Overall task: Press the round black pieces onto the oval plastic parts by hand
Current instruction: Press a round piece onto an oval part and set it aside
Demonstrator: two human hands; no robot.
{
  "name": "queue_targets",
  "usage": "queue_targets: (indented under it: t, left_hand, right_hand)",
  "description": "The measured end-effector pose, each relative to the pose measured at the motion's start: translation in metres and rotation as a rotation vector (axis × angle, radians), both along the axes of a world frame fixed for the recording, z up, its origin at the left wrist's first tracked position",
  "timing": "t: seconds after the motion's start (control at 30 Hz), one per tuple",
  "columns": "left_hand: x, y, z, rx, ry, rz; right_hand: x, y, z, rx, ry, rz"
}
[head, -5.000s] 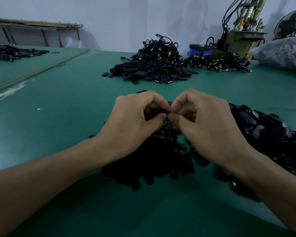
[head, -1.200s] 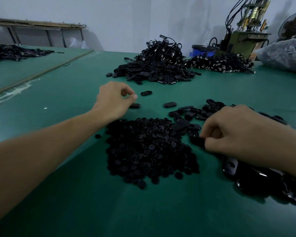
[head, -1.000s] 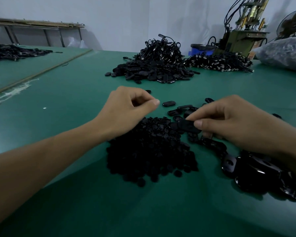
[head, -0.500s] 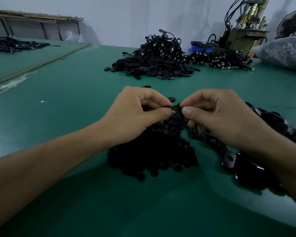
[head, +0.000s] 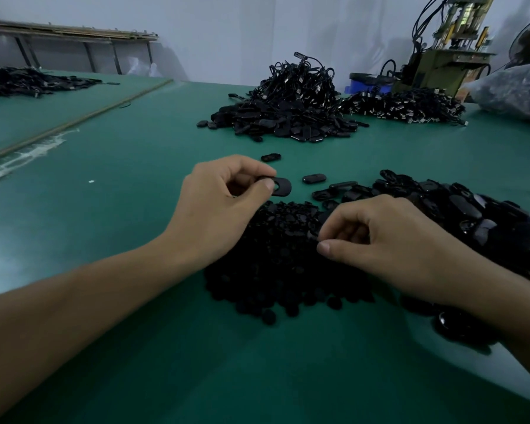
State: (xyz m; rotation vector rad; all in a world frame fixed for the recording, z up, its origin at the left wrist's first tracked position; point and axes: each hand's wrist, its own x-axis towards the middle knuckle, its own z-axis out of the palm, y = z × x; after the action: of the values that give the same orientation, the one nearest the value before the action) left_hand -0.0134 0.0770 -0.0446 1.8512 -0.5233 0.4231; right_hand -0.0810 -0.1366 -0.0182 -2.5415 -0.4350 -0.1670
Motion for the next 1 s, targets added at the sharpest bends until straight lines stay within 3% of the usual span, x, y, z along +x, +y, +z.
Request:
queue_targets:
  t: [0.33, 0.67, 0.8, 1.0]
  left_hand:
    - [-0.011, -0.005, 0.005, -0.052, -0.111, 0.011]
    - [-0.017, -0.01, 0.004, -0.064, -0.063, -0.014]
    - [-0.02, -0.013, 0.006, -0.092, -0.04, -0.019]
    - [-0.025, -0.016, 0.009, -0.118, -0.026, -0.04]
  right_hand:
    - [0.001, 0.002, -0.001, 0.068, -0.055, -0.016]
    - [0.001, 0.001, 0.003, 0.031, -0.037, -0.013]
    - [0.001, 0.001, 0.004, 0.119, -0.084, -0.045]
    - [0.0, 0.01, 0.005, 0.428, -0.097, -0.049]
